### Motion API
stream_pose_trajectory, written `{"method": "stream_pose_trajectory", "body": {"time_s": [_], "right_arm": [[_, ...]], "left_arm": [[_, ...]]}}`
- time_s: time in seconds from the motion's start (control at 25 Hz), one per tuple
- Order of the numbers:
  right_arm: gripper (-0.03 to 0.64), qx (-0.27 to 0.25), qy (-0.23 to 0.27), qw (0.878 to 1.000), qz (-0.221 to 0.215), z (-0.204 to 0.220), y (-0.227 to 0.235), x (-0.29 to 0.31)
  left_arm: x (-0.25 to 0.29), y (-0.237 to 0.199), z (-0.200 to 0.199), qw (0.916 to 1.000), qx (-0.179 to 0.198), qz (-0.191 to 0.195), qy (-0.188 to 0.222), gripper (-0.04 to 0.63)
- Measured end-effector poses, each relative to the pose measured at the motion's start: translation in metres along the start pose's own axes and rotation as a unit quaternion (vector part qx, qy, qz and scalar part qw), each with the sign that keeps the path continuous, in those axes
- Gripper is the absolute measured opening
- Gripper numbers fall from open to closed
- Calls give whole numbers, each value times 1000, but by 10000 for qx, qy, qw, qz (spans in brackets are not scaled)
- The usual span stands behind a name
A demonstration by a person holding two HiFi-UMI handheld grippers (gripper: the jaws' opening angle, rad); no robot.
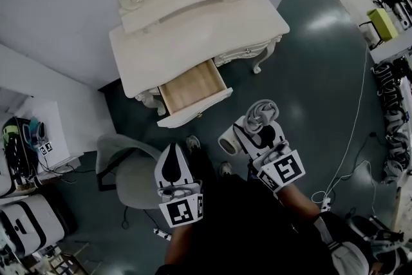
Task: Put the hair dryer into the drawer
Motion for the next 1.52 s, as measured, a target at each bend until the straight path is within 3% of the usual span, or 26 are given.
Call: {"method": "stream_pose_trajectory", "body": {"time_s": [0.72, 1.08, 1.52], "right_arm": [[214, -271, -415, 9986, -191, 27, 14, 139], [214, -539, -758, 9954, -228, 67, 23, 192], [214, -1235, -1301, 9820, -590, 126, 36, 243]], "left_arm": [[86, -73, 24, 9995, -240, -46, -209, 23], [113, -102, 53, 9990, -311, -155, -271, 23], [137, -114, 104, 9967, -492, 44, -649, 23]]}}
Point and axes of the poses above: the fingertips, and each gripper's own axes: x forward along the fingers, y to its right, z out of its underside, the point moved 7 cm from there along -x, backward along the fingers, and after that the axes turned 1 degree about -x, right-handed, at the moved point
